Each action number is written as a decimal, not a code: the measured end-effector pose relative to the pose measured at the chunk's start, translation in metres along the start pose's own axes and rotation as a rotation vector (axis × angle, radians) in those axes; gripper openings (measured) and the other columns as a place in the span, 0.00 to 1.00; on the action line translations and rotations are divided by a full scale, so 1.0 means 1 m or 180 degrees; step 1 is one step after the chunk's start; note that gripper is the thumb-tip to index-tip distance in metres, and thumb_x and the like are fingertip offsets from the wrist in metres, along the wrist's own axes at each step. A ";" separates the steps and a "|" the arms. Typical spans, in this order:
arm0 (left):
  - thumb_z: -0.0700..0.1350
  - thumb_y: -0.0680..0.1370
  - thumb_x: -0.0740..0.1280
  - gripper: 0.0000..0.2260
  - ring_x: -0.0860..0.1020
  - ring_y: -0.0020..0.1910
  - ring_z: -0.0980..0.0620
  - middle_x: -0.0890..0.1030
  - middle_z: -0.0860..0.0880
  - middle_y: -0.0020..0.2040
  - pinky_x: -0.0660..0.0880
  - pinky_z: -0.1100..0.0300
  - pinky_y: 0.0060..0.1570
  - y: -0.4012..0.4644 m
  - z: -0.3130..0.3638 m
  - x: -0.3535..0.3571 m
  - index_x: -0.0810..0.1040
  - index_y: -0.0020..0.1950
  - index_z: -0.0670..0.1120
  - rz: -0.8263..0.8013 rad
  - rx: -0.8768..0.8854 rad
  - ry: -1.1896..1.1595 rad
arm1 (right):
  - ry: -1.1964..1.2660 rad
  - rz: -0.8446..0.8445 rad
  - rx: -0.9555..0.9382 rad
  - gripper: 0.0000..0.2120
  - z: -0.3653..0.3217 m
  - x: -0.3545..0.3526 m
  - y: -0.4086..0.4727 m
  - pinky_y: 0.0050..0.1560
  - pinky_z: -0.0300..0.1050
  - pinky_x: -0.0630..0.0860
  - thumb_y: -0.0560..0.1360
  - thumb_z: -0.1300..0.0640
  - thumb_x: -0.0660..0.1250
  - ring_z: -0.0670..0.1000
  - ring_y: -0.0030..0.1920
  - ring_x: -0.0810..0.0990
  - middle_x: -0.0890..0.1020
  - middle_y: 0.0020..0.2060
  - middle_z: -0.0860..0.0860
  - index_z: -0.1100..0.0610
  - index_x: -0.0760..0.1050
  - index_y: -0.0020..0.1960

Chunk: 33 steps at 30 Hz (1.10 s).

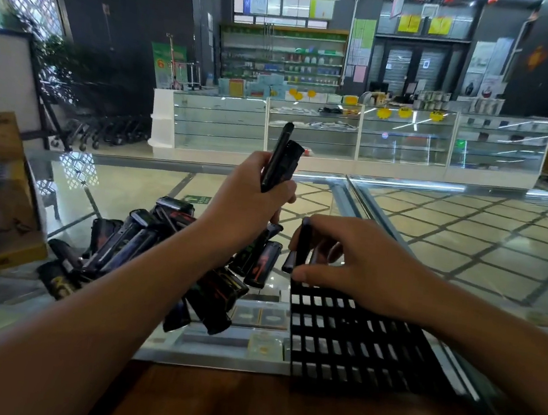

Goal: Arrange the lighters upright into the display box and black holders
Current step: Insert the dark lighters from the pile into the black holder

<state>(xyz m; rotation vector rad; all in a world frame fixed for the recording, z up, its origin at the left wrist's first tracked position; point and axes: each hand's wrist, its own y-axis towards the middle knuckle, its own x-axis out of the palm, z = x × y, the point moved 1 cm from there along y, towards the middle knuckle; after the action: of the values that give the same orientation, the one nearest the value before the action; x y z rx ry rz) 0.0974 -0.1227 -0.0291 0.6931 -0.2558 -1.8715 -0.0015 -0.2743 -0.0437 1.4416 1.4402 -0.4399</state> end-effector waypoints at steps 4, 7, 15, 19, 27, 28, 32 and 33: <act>0.44 0.80 0.66 0.09 0.77 0.32 0.56 0.83 0.52 0.41 0.71 0.60 0.34 -0.001 -0.001 0.001 0.73 0.59 0.52 -0.0016 0.0007 -0.0016 | 0.0122 0.0034 0.0127 0.17 0.004 0.001 0.001 0.45 0.39 0.78 0.71 0.45 0.75 0.40 0.44 0.80 0.82 0.43 0.42 0.49 0.77 0.56; 0.44 0.80 0.66 0.09 0.77 0.32 0.56 0.83 0.52 0.41 0.71 0.61 0.34 -0.001 -0.001 0.002 0.73 0.59 0.51 -0.0016 -0.0007 -0.0021 | 0.0164 0.0051 0.0195 0.19 0.004 0.000 0.000 0.44 0.35 0.78 0.70 0.45 0.75 0.39 0.44 0.80 0.81 0.43 0.41 0.49 0.75 0.57; 0.43 0.80 0.67 0.08 0.78 0.30 0.54 0.83 0.51 0.39 0.73 0.60 0.33 -0.001 -0.002 0.003 0.73 0.59 0.50 -0.0054 0.0035 0.0008 | 0.0406 0.0133 0.0197 0.16 0.003 -0.004 -0.001 0.47 0.48 0.81 0.70 0.47 0.76 0.43 0.43 0.82 0.83 0.42 0.44 0.49 0.76 0.53; 0.41 0.80 0.66 0.09 0.77 0.29 0.54 0.82 0.51 0.39 0.73 0.64 0.30 0.000 -0.001 0.004 0.73 0.59 0.49 -0.0080 0.0059 -0.0026 | 0.0294 0.0037 0.0099 0.15 0.004 -0.001 0.000 0.48 0.51 0.81 0.70 0.47 0.77 0.44 0.43 0.82 0.83 0.42 0.44 0.49 0.77 0.52; 0.43 0.80 0.67 0.09 0.76 0.30 0.55 0.83 0.51 0.40 0.71 0.63 0.29 0.005 -0.005 0.002 0.74 0.60 0.50 -0.0045 0.0018 -0.0101 | 0.0217 -0.0438 -0.0022 0.11 0.012 -0.012 0.002 0.49 0.49 0.79 0.72 0.47 0.75 0.43 0.46 0.80 0.82 0.44 0.42 0.46 0.76 0.51; 0.43 0.80 0.67 0.08 0.76 0.31 0.54 0.83 0.51 0.40 0.71 0.62 0.29 0.005 -0.006 0.002 0.74 0.59 0.49 -0.0035 -0.0015 -0.0108 | 0.0233 -0.0563 0.0017 0.10 0.013 -0.018 0.001 0.49 0.46 0.79 0.73 0.48 0.75 0.42 0.46 0.80 0.82 0.45 0.41 0.46 0.77 0.51; 0.41 0.80 0.66 0.04 0.75 0.30 0.53 0.82 0.51 0.38 0.70 0.57 0.31 0.006 -0.005 -0.004 0.74 0.51 0.50 -0.0006 -0.0181 -0.0239 | 0.0290 -0.1408 0.0233 0.10 0.010 -0.045 -0.008 0.56 0.48 0.77 0.74 0.54 0.74 0.42 0.52 0.79 0.81 0.51 0.39 0.47 0.79 0.54; 0.40 0.79 0.66 0.04 0.75 0.30 0.52 0.81 0.51 0.38 0.70 0.56 0.31 0.005 -0.004 -0.007 0.74 0.50 0.49 0.0001 -0.0207 -0.0288 | 0.0226 -0.1650 0.0253 0.12 0.006 -0.049 -0.011 0.61 0.50 0.75 0.74 0.53 0.74 0.42 0.57 0.77 0.79 0.54 0.38 0.47 0.79 0.56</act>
<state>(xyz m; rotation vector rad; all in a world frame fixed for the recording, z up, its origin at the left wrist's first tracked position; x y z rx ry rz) 0.1054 -0.1183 -0.0276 0.5649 -0.2521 -1.9048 -0.0200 -0.3078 -0.0105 1.1400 1.8743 -0.7794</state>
